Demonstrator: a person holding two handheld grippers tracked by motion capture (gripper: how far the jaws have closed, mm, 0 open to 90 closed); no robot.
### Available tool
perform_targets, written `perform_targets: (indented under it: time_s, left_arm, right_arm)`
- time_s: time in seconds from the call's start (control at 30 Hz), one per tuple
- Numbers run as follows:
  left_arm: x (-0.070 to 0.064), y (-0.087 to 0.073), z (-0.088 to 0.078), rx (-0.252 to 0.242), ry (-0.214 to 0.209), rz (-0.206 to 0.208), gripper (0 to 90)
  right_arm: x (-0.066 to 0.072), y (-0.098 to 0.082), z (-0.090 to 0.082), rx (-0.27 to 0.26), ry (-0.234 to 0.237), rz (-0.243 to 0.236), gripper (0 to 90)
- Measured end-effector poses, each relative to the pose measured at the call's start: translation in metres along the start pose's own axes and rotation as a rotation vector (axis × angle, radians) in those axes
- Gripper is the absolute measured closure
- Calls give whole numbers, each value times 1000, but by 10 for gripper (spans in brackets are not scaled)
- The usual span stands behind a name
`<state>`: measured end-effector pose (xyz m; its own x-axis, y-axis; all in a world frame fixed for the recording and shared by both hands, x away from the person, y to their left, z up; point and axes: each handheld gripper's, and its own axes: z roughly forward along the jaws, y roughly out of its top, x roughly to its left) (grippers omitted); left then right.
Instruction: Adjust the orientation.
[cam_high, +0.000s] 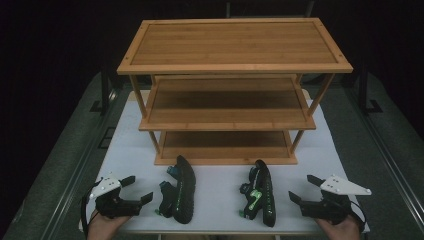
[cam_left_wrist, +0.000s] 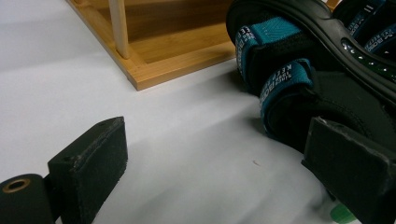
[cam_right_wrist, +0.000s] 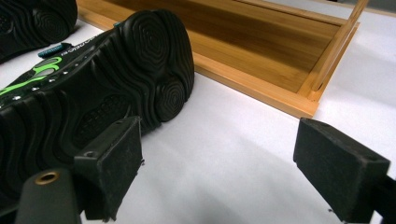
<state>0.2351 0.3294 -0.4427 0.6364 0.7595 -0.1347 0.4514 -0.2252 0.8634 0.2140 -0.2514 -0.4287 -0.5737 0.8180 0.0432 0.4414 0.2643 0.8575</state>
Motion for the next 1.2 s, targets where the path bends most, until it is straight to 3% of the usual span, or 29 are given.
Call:
perform_targets:
  time_s: [0.23, 0.37, 0.5, 0.77, 1.2]
  left_arm:
    - [-2, 0, 3, 44, 6, 24, 59]
    - [-4, 1, 5, 46, -3, 29, 76]
    - [-13, 4, 14, 92, -30, 108, 211]
    - [-19, 11, 33, 142, -49, 154, 366]
    - [-25, 19, 43, 159, -108, 144, 571]
  right_arm:
    - [1, 0, 0, -1, 0, -6, 150]
    - [0, 0, -1, -2, 1, -3, 150]
    - [1, 0, -2, -2, -1, -3, 150]
    - [3, 1, -1, 0, 1, -8, 150]
    - [7, 2, -1, -10, 2, -14, 151]
